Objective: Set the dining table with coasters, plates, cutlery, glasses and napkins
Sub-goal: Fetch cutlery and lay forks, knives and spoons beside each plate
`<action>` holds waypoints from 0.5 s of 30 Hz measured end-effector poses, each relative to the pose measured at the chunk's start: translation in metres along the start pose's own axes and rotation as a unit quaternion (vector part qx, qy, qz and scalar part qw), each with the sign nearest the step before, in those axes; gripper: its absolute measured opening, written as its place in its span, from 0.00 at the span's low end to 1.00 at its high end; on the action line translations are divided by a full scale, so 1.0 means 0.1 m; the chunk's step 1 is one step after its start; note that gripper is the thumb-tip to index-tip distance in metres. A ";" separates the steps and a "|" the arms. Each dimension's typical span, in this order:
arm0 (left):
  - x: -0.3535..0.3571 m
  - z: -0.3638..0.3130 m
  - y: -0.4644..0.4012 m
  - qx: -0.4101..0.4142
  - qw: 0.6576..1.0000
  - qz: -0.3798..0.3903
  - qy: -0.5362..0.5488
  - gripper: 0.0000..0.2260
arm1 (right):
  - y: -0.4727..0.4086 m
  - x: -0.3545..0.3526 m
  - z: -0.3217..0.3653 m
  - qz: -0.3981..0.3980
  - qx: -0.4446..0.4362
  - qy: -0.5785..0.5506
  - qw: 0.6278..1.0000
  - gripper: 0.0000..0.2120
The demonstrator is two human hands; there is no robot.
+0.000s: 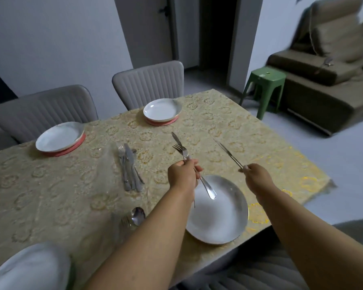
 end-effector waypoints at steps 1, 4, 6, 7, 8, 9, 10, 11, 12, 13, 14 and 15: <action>0.11 0.01 0.02 -0.002 1.000 0.004 0.004 0.12 | -0.12 -0.10 -0.13 0.007 0.023 0.023 0.999 0.13; 0.40 0.06 0.06 -0.006 1.000 0.002 0.002 0.13 | -0.39 -0.35 -0.51 0.054 0.115 0.051 0.991 0.14; 0.57 0.11 0.07 -0.008 1.000 -0.010 -0.004 0.13 | -0.49 -0.38 -0.77 0.102 0.209 0.017 0.973 0.10; 0.65 0.15 0.06 -0.008 1.000 -0.019 -0.014 0.13 | -0.52 -0.36 -0.89 0.132 0.248 0.011 0.960 0.10; 0.73 0.19 0.05 -0.005 0.999 -0.027 -0.024 0.14 | -0.55 -0.31 -0.99 0.170 0.272 0.007 0.947 0.10; 0.80 0.22 0.05 -0.002 0.999 -0.035 -0.032 0.14 | -0.61 -0.25 -1.06 0.203 0.276 0.021 0.939 0.10; 0.86 0.25 0.04 -0.002 0.998 -0.042 -0.038 0.15 | -0.66 -0.24 -1.06 0.224 0.261 0.052 0.938 0.09; 0.92 0.28 0.04 -0.004 0.998 -0.047 -0.043 0.15 | -0.69 -0.25 -1.04 0.242 0.239 0.085 0.937 0.06; 0.97 0.31 0.05 -0.007 0.998 -0.050 -0.047 0.15 | -0.71 -0.25 -1.02 0.259 0.228 0.111 0.932 0.05; 1.01 0.35 0.05 -0.010 0.997 -0.051 -0.053 0.15 | -0.76 -0.24 -1.04 0.265 0.221 0.139 0.928 0.09; 1.03 0.38 0.05 -0.013 0.996 -0.052 -0.064 0.15 | -0.80 -0.22 -1.06 0.273 0.212 0.165 0.924 0.11; 1.06 0.42 0.05 -0.016 0.995 -0.052 -0.078 0.15 | -0.81 -0.19 -1.10 0.289 0.219 0.202 0.910 0.13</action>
Point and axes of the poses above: each hand's wrist, its own y-axis away from the middle knuckle, its own x-axis out of the palm, z = x × y, the point moved 7 cm from there along -y, towards the middle knuckle, and after that the axes turned 8 degrees about x, right-handed, at the moved point
